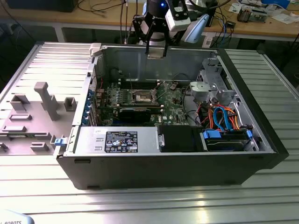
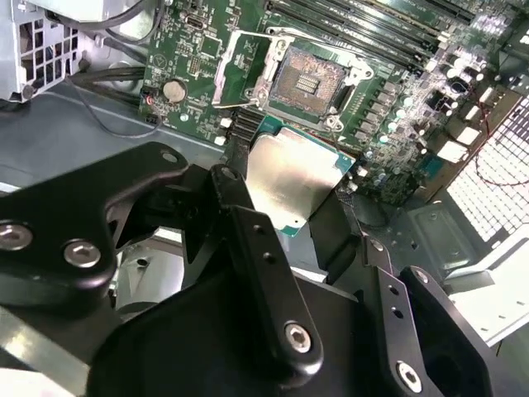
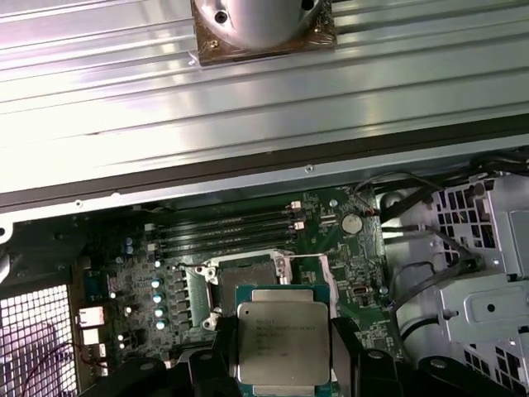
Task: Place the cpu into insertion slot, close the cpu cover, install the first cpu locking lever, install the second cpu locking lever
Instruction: 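Place the cpu into insertion slot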
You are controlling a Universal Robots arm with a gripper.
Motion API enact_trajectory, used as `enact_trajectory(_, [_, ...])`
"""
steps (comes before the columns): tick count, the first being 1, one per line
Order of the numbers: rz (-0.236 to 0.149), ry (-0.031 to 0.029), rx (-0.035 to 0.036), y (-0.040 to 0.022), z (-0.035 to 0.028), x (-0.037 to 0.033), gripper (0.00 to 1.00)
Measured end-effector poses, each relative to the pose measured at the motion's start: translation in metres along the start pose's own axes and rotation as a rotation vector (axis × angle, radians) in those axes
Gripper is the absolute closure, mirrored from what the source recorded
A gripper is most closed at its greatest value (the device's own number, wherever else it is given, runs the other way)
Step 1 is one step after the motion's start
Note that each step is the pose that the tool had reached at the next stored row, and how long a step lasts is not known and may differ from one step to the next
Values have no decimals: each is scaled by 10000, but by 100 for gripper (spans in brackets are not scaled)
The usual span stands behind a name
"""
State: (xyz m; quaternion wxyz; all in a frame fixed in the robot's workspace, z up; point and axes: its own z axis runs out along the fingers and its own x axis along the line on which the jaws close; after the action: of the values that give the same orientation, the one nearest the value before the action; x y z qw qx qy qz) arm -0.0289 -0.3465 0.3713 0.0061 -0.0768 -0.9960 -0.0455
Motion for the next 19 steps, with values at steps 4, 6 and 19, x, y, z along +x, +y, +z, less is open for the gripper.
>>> enact_trajectory(4, [344, -29, 0, -7, 2, 5, 46])
enact_trajectory(6, [577, -50, -4, -7, 4, 5, 46])
enact_trajectory(19, [885, -78, -12, -7, 6, 5, 46])
